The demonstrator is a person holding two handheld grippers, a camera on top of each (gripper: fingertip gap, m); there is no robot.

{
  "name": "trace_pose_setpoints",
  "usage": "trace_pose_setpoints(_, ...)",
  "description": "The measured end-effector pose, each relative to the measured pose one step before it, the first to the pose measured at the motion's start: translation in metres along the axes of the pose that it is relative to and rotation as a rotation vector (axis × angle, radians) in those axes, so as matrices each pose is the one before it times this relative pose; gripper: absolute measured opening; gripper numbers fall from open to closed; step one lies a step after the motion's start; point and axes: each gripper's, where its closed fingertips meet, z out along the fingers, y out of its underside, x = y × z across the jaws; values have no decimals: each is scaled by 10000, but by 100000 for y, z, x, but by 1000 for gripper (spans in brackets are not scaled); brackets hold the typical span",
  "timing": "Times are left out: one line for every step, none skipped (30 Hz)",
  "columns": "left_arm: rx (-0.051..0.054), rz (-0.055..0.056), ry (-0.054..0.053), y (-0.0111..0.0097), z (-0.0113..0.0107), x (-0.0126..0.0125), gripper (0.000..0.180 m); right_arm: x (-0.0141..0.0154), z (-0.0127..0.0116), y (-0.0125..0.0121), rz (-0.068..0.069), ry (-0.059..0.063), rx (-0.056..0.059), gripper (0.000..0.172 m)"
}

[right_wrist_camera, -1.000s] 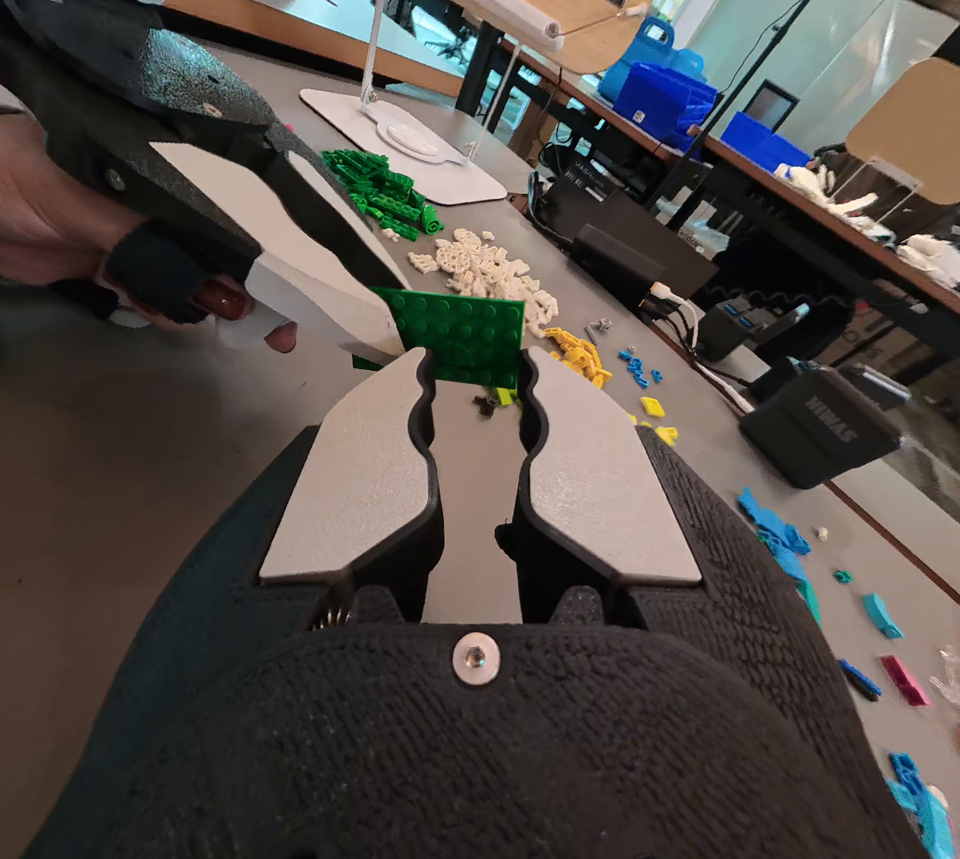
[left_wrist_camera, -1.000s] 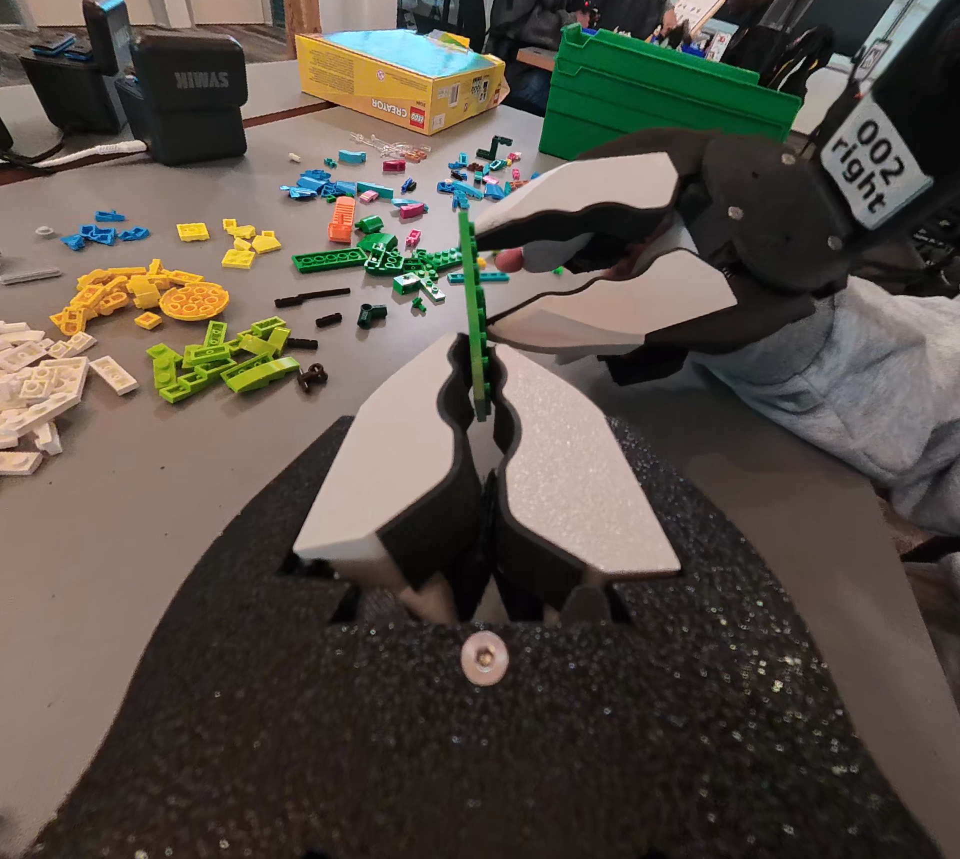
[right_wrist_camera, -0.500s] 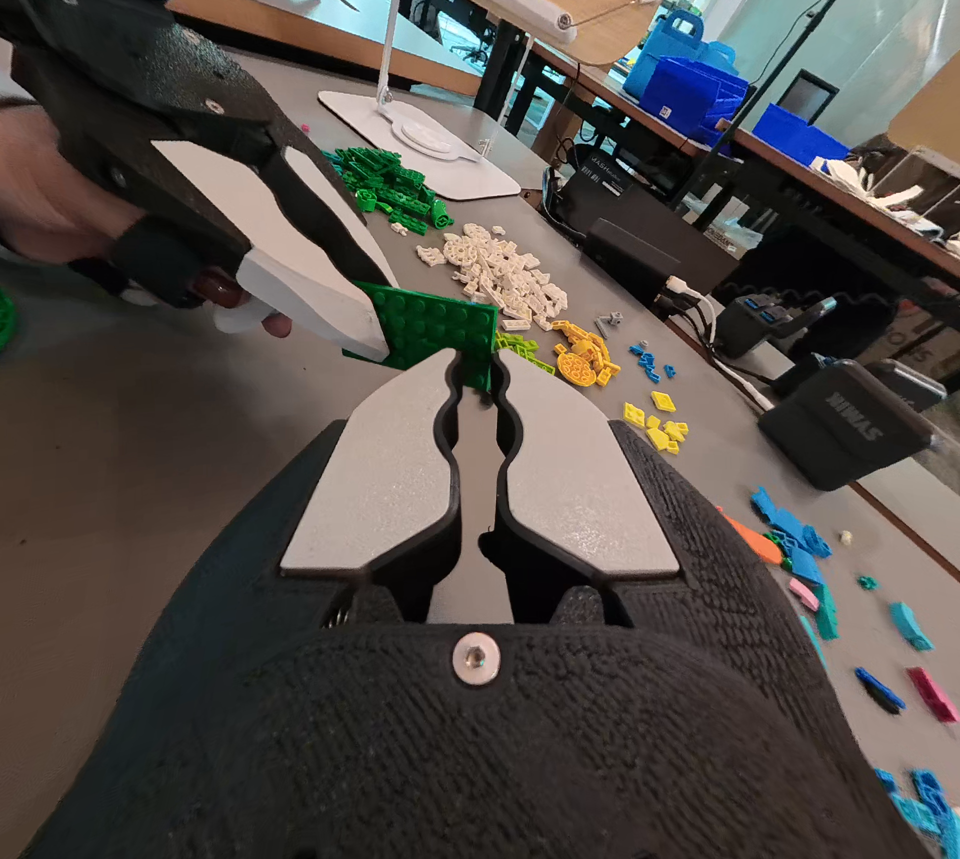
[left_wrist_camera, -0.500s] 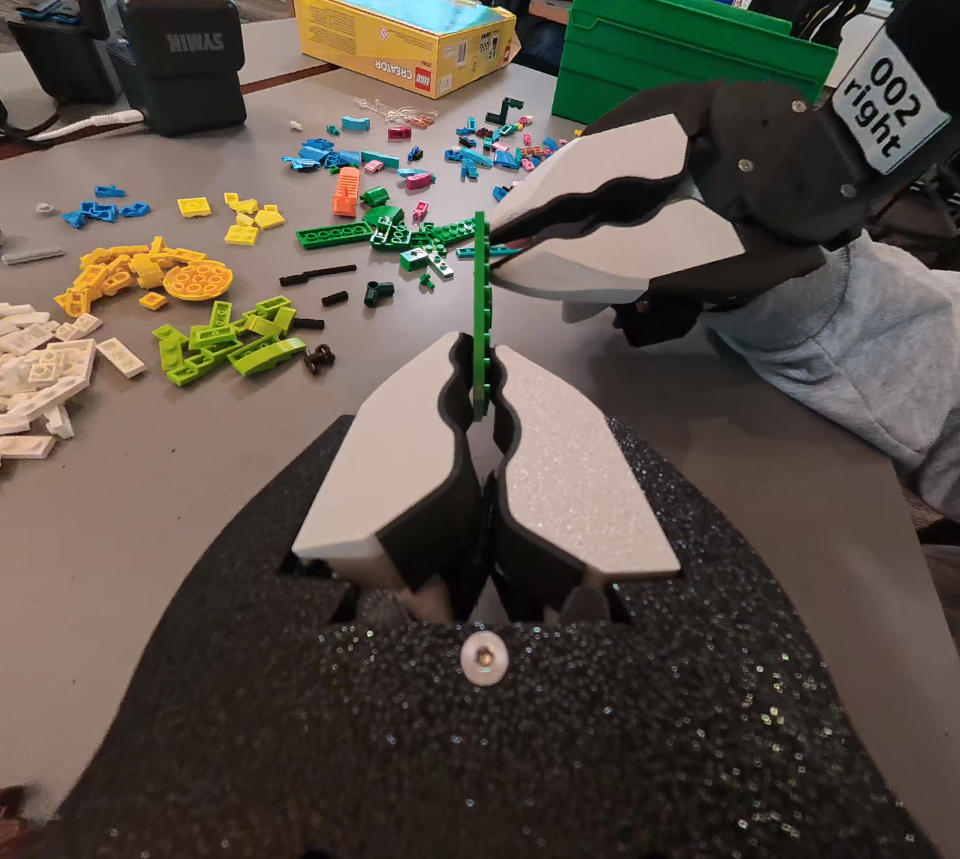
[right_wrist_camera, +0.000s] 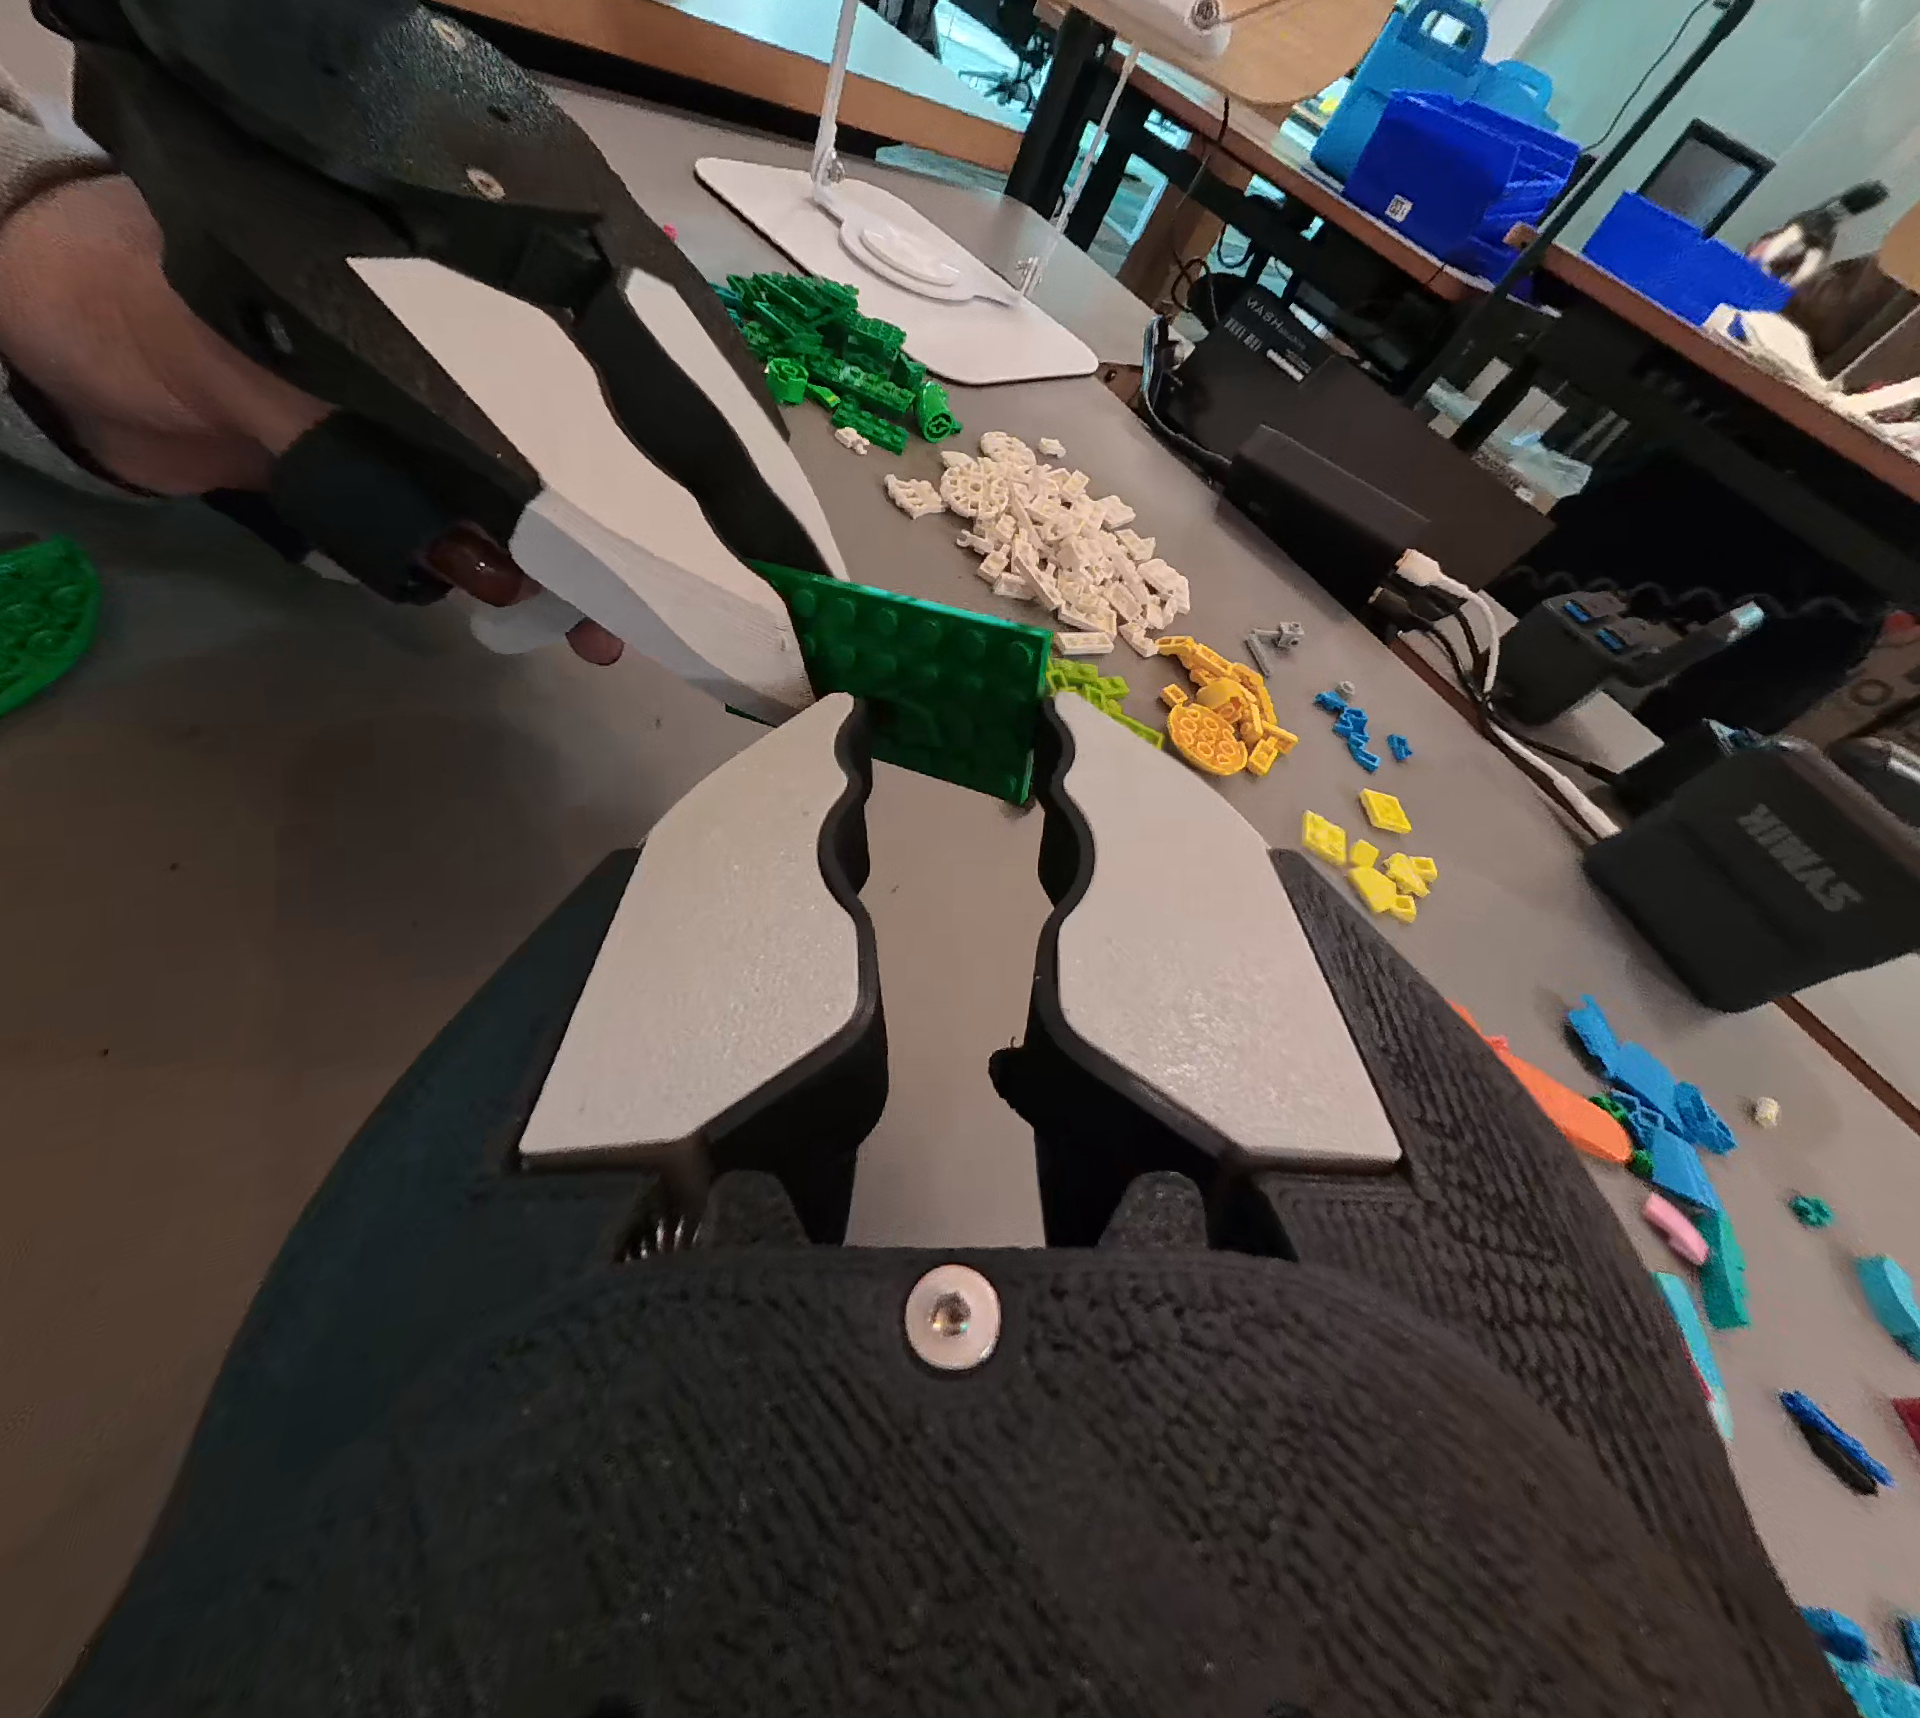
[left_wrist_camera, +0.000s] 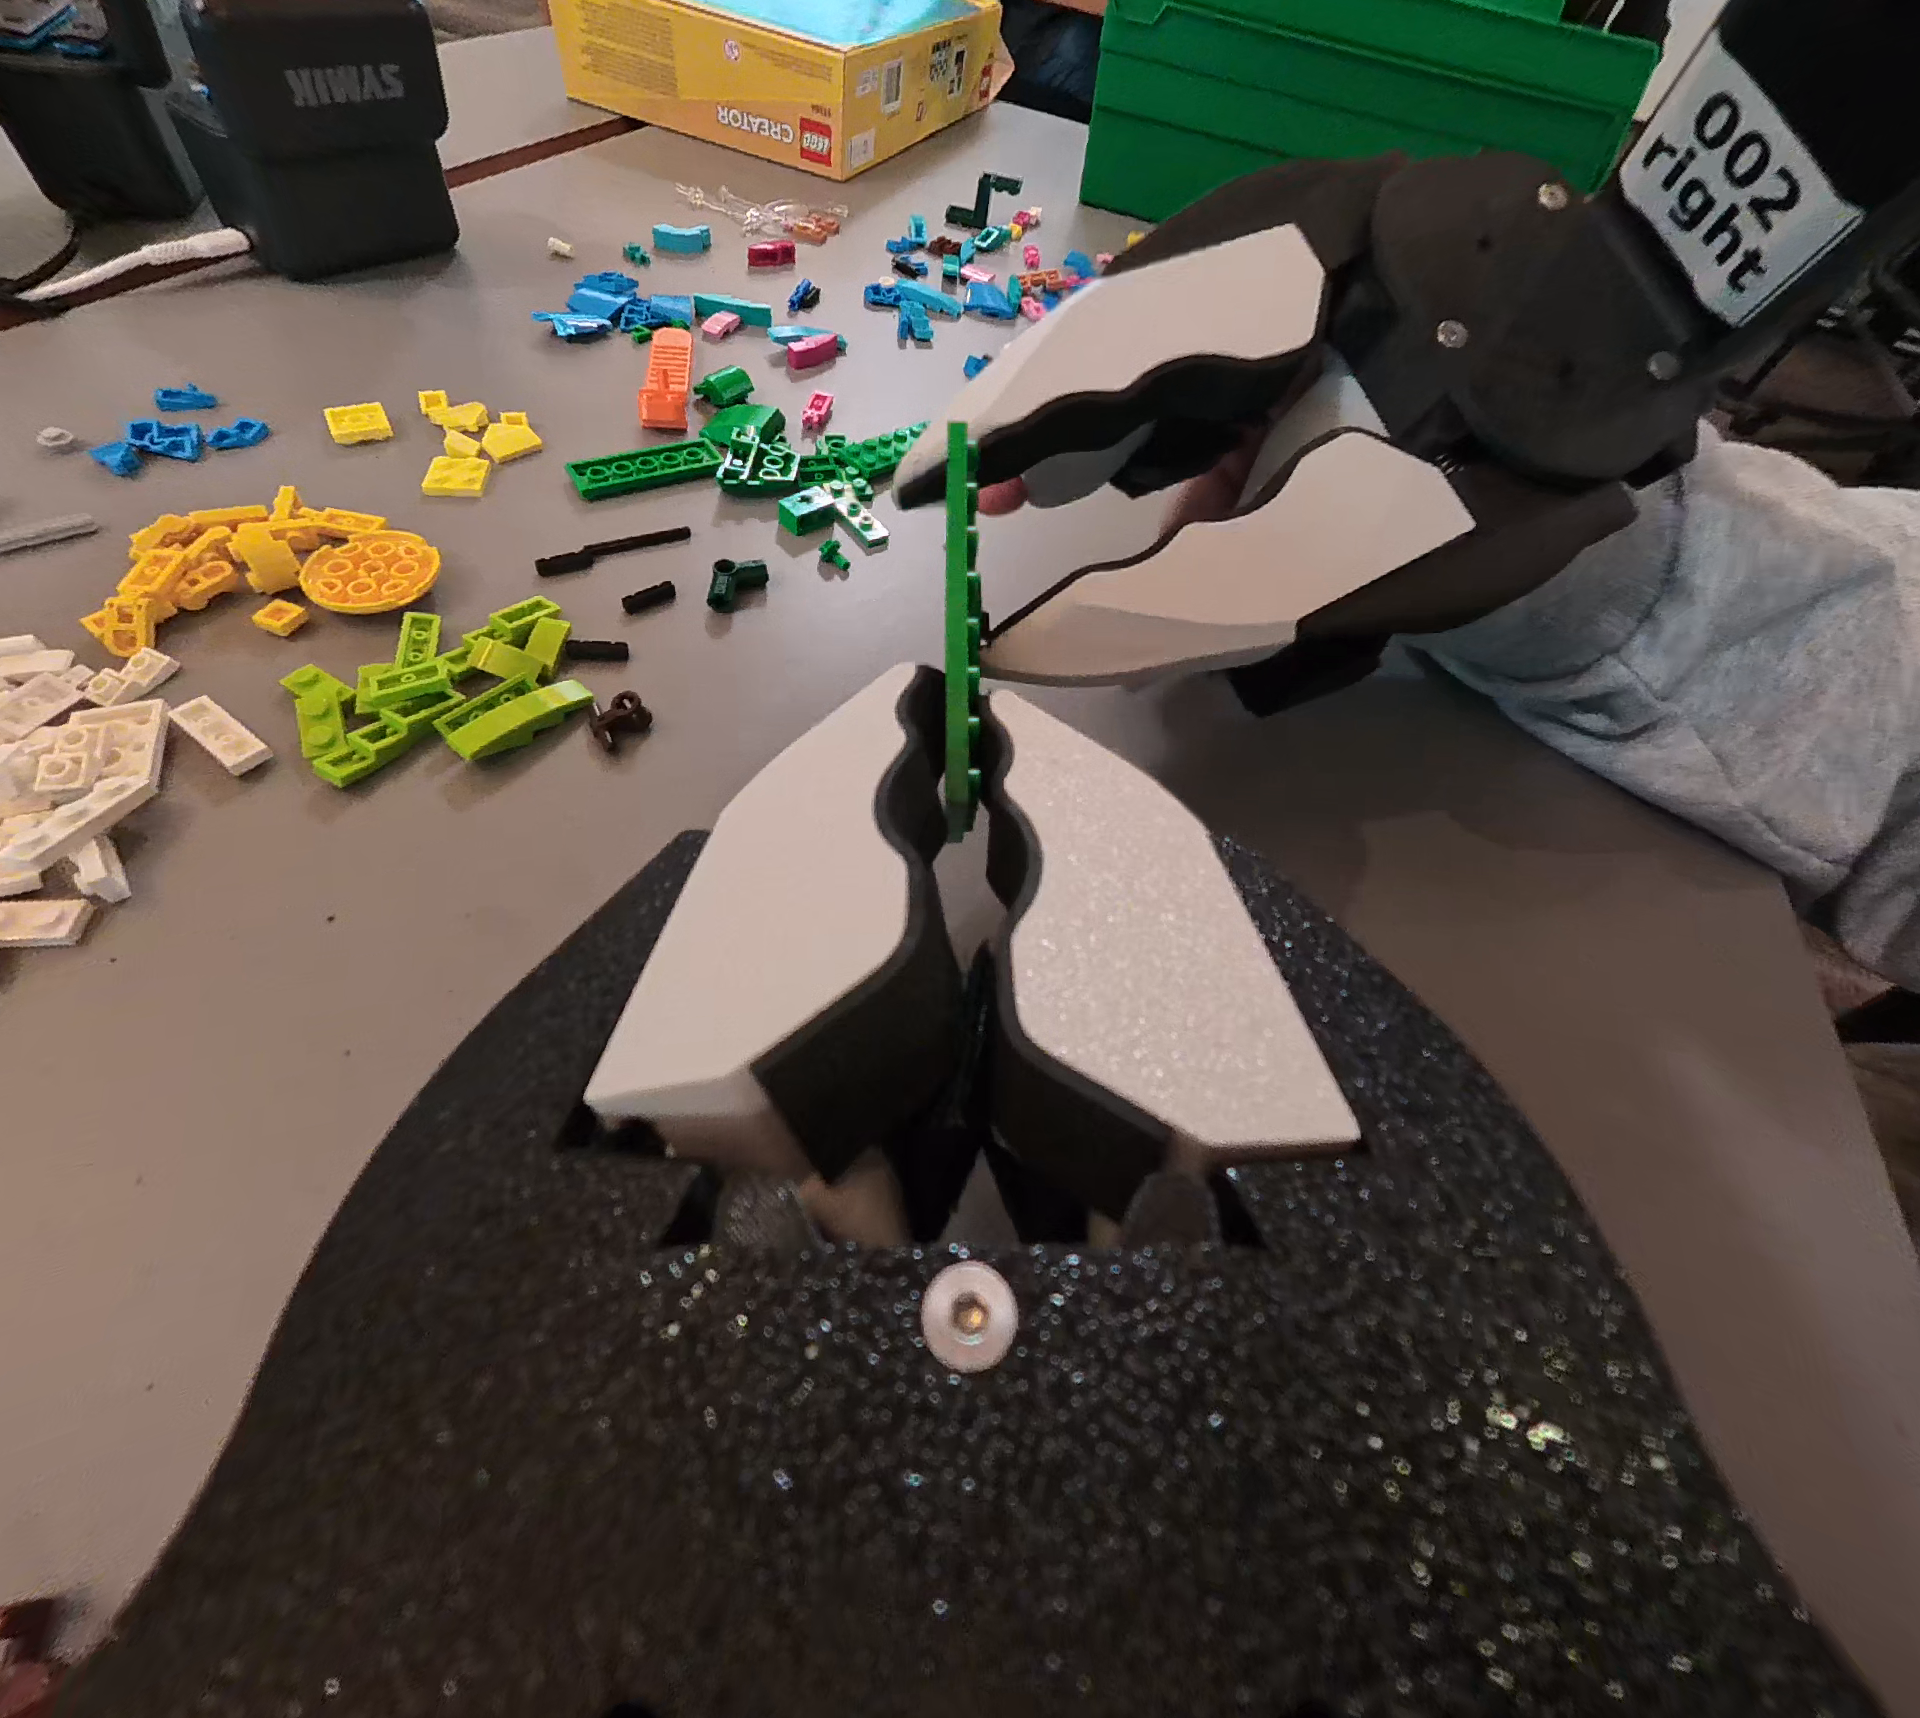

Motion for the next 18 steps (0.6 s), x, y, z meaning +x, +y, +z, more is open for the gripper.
trace_pose_setpoints(-69,126,-35,72,54,38,3,-13,-19,48,-63,-28,-37,29)
trace_pose_setpoints(-76,173,-36,102,36,3,4,-39,-56,22,-133,-31,-43,29)
trace_pose_setpoints(-116,178,-87,134,89,-52,3,-37,-22,67,-112,-24,-80,29)
trace_pose_setpoints(-139,161,-81,148,51,-110,3,-48,-3,104,-89,-28,-84,29)
trace_pose_setpoints(-236,24,-469,324,58,-744,4,14,-95,135,-78,-23,-83,22)
trace_pose_setpoints(-44,695,-184,34,-186,-572,5,-113,-169,14,-94,-174,45,13)
trace_pose_setpoints(-77,169,29,97,-155,-161,5,-147,8,23,38,-96,20,9)
trace_pose_setpoints(-47,-253,104,117,-52,19,6,-80,77,0,-101,6,-7,9)
trace_pose_setpoints(-24,-135,101,53,-75,96,6,-28,1,-50,-163,20,32,9)
trace_pose_setpoints(-14,31,7,15,-26,91,6,13,-3,6,29,-19,34,10)
trace_pose_setpoints(-49,96,-42,21,17,79,5,83,24,84,170,-5,24,10)
trace_pose_setpoints(-58,44,120,9,65,327,4,281,22,99,171,137,14,14)
trace_pose_setpoints(32,-122,38,-123,83,283,4,104,1,-74,77,52,74,17)
trace_pose_setpoints(60,-164,-17,-131,10,97,4,16,15,-168,38,65,111,19)
trace_pose_setpoints(21,-239,130,-49,17,165,4,-149,60,-137,-39,1,77,23)
trace_pose_setpoints(1,-339,113,-5,-33,38,4,-70,81,-38,-83,64,-1,24)
trace_pose_setpoints(39,-364,171,-18,-72,50,4,-32,83,-15,-117,70,-22,26)
trace_pose_setpoints(52,-405,240,-48,-41,152,4,-56,47,-39,-77,32,-2,27)
